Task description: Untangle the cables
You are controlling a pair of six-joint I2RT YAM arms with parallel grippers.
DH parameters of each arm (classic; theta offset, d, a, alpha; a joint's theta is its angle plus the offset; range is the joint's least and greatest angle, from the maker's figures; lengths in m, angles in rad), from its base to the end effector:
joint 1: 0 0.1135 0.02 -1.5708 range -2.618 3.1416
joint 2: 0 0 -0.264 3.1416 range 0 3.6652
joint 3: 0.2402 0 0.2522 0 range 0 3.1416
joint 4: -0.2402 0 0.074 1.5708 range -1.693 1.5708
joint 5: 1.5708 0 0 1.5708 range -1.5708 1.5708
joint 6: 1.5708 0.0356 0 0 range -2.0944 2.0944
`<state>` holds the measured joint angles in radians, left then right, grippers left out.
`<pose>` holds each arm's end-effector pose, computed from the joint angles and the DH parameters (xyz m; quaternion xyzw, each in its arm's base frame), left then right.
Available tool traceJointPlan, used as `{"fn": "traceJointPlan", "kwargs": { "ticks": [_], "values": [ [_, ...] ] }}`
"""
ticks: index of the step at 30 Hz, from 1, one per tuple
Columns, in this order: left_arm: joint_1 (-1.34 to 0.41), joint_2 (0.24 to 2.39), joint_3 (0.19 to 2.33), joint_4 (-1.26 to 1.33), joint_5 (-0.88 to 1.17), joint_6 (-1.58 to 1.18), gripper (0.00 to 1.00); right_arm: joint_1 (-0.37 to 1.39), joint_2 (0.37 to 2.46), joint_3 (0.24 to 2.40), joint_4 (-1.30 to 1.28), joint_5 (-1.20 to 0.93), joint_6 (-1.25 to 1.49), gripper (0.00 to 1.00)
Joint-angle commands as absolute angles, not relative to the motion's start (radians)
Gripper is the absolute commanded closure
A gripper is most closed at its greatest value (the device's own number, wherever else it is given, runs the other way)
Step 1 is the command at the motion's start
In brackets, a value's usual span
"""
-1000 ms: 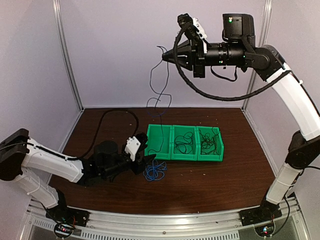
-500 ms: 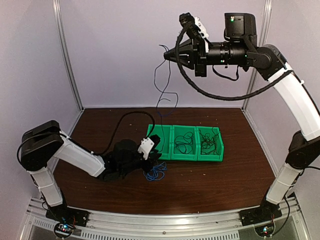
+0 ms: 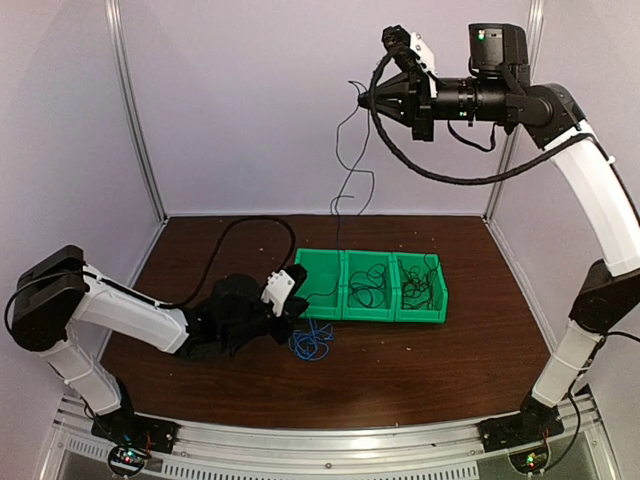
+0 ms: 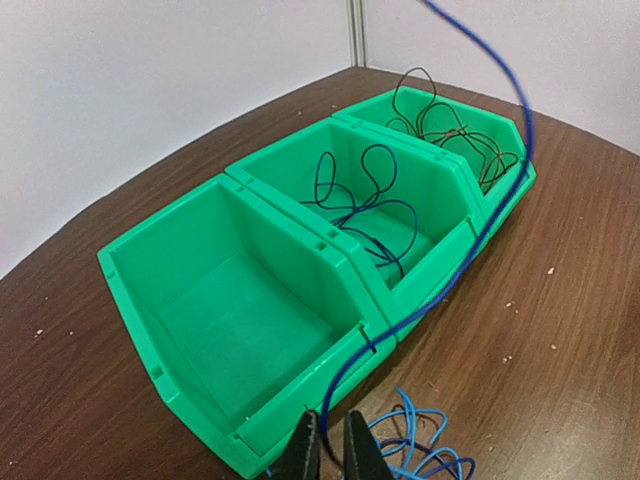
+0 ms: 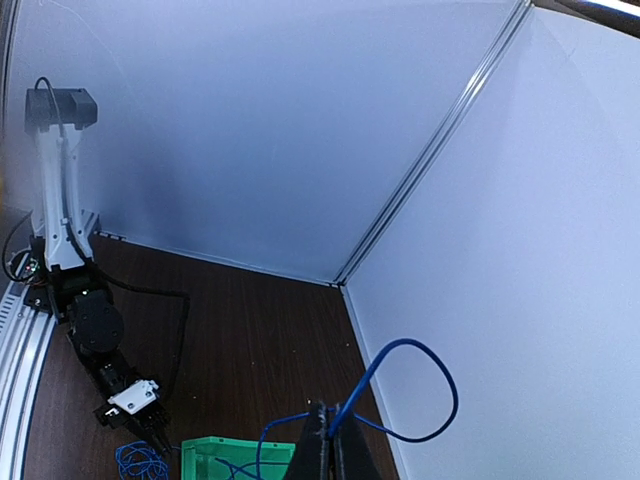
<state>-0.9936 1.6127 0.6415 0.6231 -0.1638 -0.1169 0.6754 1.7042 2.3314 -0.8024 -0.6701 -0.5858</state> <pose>0.1802 -0.2662 0.1717 0.3039 0.7589 -0.2446 0.5214 0.2348 0.2164 0.5497 -0.5973 0.4599 0.2789 0.5949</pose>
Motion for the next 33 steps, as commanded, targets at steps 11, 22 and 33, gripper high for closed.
{"fn": "traceJointPlan", "kwargs": {
  "ticks": [11, 22, 33],
  "values": [
    [-0.986, 1.427, 0.555, 0.529, -0.326, -0.131, 0.89, 0.630, 1.739, 2.596, -0.776, -0.624, -0.560, 1.00],
    [-0.962, 1.604, 0.570, 0.595, -0.344, -0.101, 0.78, 0.630, 1.682, 2.689, -0.542, -0.502, -0.445, 1.00],
    [-0.996, 1.474, 0.526, 0.749, -0.095, -0.086, 0.56, 0.631, 1.648, 2.640, -0.565, -0.514, -0.431, 1.00]
  ]
}}
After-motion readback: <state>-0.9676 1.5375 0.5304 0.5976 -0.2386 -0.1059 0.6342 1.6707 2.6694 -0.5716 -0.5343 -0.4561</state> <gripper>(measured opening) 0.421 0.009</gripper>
